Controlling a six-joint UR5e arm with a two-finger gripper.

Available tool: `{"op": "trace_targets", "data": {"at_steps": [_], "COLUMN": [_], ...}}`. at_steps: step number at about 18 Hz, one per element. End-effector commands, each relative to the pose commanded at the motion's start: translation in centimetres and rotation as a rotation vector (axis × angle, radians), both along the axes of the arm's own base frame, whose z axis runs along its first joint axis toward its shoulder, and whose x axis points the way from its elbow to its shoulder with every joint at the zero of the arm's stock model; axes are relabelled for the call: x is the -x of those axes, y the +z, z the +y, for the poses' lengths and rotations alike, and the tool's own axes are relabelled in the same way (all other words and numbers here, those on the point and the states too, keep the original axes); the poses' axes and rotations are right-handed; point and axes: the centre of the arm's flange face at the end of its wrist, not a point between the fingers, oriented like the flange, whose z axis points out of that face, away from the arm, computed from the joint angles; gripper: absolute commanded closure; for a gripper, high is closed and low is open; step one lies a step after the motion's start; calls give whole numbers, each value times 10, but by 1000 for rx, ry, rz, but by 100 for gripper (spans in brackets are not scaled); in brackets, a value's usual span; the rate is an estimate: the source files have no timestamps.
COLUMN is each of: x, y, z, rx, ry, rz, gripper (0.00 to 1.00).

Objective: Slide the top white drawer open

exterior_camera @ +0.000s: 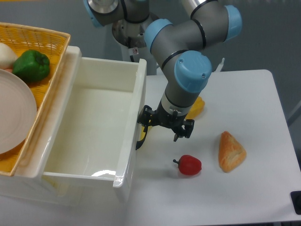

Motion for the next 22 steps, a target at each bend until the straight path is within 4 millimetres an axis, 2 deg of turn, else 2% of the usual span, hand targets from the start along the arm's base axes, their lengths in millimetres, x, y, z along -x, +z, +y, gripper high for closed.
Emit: {"op": "trace_targets", "data": {"at_steps": [10,12,22], "x": [1,9,17], "y": [-11,-12,-12], "z": [3,-3,-8], "rx": [-11,-20,-57], "ry": [14,33,63], "rz": [-39,-49,-97], "gripper": [0,0,0]}}
